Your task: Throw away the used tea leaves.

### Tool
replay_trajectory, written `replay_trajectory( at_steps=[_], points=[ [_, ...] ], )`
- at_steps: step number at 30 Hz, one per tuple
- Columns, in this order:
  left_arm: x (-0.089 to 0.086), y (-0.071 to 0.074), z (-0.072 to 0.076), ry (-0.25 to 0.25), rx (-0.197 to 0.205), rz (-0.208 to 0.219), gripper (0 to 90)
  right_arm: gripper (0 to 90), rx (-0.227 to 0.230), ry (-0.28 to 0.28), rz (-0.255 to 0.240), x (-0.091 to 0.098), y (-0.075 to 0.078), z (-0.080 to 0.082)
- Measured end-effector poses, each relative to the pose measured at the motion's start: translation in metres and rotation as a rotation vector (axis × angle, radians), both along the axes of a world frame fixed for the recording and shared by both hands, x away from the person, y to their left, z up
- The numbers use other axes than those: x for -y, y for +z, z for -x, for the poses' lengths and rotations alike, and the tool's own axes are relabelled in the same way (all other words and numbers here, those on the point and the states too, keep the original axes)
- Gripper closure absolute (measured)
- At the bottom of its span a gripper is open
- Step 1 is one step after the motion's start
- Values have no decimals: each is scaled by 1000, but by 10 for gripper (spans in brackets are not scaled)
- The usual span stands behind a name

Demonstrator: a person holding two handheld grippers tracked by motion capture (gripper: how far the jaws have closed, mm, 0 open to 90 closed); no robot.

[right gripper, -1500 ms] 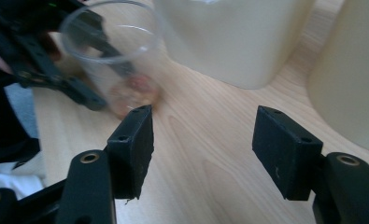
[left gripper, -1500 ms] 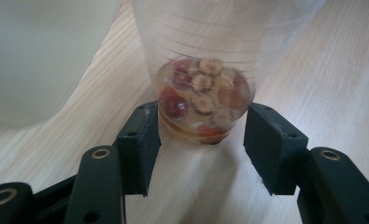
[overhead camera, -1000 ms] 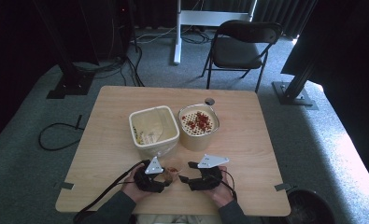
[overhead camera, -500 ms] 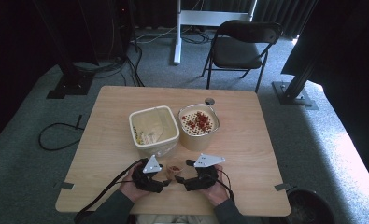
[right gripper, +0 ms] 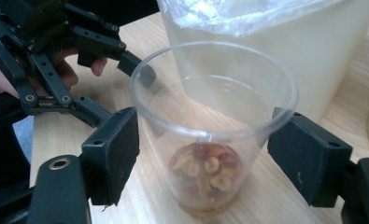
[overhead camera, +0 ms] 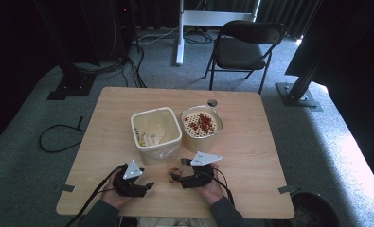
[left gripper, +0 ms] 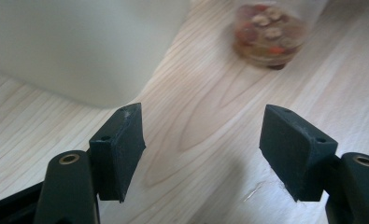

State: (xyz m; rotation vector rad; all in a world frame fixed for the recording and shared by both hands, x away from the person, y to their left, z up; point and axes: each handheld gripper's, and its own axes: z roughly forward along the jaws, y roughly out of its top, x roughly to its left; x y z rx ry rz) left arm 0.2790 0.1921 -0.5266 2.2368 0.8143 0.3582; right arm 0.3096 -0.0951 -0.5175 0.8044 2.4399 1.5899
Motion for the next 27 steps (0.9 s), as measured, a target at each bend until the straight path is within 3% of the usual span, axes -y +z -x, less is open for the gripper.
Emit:
replay_trajectory(
  at_steps=[9, 16, 27],
  points=[
    [-2, -2, -3, 14, 0, -11, 321, 206, 6, -4, -22, -12, -3, -8],
    [-4, -4, -5, 25, -3, -9, 321, 318, 13, -14, -19, -13, -4, -10],
    [-12, -6, -10, 64, -1, -17, 321, 328, 30, -128, -13, 24, 14, -16]
  ],
)
